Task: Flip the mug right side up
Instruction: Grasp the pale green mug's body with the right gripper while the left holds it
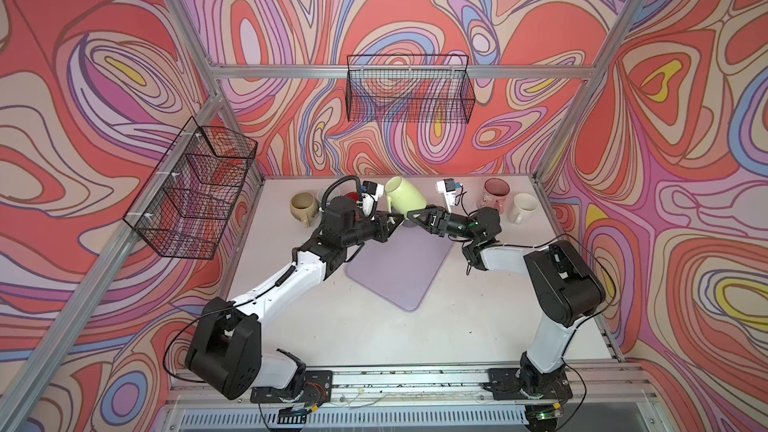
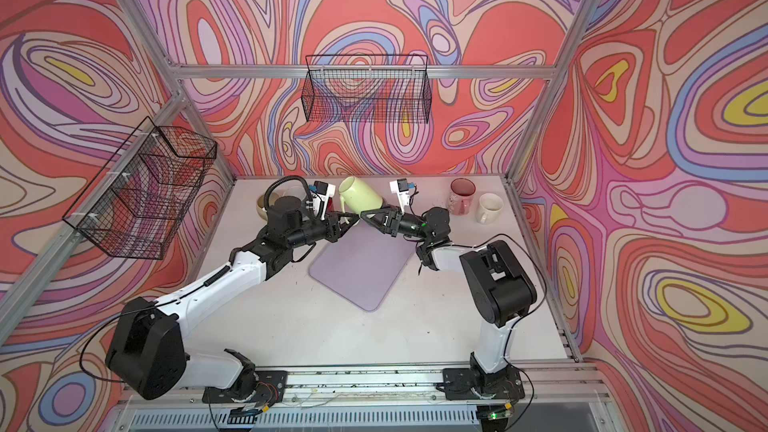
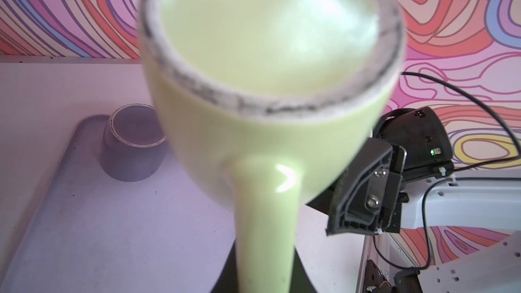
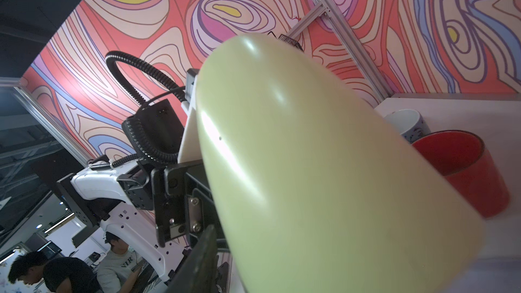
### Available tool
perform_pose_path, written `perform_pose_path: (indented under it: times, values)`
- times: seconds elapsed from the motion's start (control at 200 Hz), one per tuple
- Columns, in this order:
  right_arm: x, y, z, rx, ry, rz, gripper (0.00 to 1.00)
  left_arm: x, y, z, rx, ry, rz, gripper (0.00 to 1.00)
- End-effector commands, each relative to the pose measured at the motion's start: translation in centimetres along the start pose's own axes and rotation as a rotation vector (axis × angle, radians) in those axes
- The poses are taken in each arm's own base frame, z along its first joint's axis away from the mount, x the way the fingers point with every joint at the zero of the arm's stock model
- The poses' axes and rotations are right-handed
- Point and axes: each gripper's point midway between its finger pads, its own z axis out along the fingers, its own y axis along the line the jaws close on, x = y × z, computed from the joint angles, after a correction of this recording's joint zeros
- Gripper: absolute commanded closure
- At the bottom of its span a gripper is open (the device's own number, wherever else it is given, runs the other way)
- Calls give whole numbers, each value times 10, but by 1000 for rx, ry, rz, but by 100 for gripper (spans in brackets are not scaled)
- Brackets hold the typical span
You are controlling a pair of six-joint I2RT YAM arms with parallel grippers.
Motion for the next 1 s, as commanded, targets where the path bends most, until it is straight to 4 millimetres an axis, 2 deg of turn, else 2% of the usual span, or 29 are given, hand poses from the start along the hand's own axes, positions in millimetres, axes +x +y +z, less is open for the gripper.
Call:
perform_pose_path:
  times: [0.0, 0.19, 0.446, 0.546, 0.616, 0.801, 0.996]
  values:
    - [-10, 13, 7, -57, -30, -37, 61, -23, -12, 1, 47, -97, 29, 100]
    - [-15, 18, 8, -75, -39, -50, 70, -14, 0, 6, 30, -94, -14, 100]
    - [-17, 22, 8, -82, -46, -54, 92, -6, 12, 13, 4, -85, -45, 100]
    - [-17, 20, 8, -79, -49, -44, 100, 0, 23, 14, -33, -84, -56, 100]
    - [-18, 20, 9, -79, -50, -40, 100, 5, 29, 16, -49, -76, -68, 100]
    - [-18, 12, 9, -52, -64, -23, 100, 18, 44, 18, -90, -66, -105, 84]
    - [-23, 2, 8, -16, -98, -16, 100, 37, 57, 21, -106, -51, -169, 77]
